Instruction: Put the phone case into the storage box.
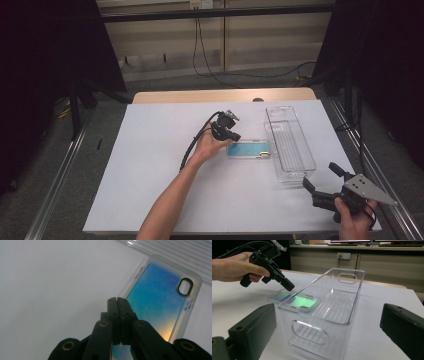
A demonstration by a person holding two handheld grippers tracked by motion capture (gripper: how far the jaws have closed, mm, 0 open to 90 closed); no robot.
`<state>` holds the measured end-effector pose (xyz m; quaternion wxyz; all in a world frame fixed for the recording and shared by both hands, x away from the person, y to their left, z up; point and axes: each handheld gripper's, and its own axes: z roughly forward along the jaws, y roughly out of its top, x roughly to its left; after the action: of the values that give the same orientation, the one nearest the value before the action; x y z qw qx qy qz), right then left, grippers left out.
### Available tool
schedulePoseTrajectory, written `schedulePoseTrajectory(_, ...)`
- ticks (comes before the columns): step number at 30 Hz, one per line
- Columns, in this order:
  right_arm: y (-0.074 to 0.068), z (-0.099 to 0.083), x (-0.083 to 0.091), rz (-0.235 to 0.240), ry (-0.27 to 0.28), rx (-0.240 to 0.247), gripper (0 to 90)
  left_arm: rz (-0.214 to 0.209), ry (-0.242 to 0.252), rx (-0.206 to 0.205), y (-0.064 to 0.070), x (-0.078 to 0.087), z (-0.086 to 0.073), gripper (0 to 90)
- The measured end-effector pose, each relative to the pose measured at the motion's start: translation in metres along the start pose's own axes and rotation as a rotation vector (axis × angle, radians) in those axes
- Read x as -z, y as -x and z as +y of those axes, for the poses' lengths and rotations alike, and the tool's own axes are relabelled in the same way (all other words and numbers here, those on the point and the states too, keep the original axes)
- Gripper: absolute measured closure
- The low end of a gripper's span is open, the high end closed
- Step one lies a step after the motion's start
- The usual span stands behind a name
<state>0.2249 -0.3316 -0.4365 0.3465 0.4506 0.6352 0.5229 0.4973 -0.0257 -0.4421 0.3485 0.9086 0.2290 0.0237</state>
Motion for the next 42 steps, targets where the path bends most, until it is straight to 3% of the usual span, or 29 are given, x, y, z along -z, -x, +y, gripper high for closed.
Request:
schedulePoseTrajectory(2, 0.0, 0.0, 0.0, -0.002, 0.0, -0.004, 0.1, 0.014, 0.001, -0.021, 0.001, 0.002, 0.0, 89.5)
schedulePoseTrajectory(5, 0.0, 0.0, 0.0, -0.001, 0.0, -0.005, 0.1, 0.016, 0.028, -0.003, -0.001, 0.003, 0.001, 90.0)
schedulePoseTrajectory(6, 0.0, 0.0, 0.0, 0.0, 0.001, -0.001, 0.1, 0.035, 0.047, 0.009, -0.004, 0.004, 0.003, 90.0)
schedulePoseTrajectory(14, 0.001, 0.0, 0.0, -0.002, -0.001, -0.003, 0.1, 0.067, 0.017, 0.055, -0.015, -0.007, -0.004, 90.0)
schedulePoseTrajectory(18, 0.0, 0.0, 0.0, 0.0, 0.001, -0.004, 0.0, 0.052, 0.005, 0.045, -0.016, -0.006, -0.004, 90.0)
schedulePoseTrajectory(19, 0.0, 0.0, 0.0, -0.001, 0.0, -0.004, 0.0, 0.047, -0.014, 0.025, -0.017, -0.005, -0.004, 90.0)
schedulePoseTrajectory(21, 0.001, 0.0, 0.0, -0.001, -0.001, -0.003, 0.0, 0.046, -0.009, 0.037, -0.016, -0.005, -0.005, 90.0)
schedulePoseTrajectory(33, 0.0, 0.0, 0.0, -0.003, 0.0, -0.005, 0.0, 0.035, -0.051, 0.003, -0.011, 0.001, -0.007, 90.0)
schedulePoseTrajectory(42, 0.0, 0.0, 0.0, -0.002, 0.001, -0.002, 0.0, 0.037, -0.049, -0.015, -0.004, 0.006, -0.014, 90.0)
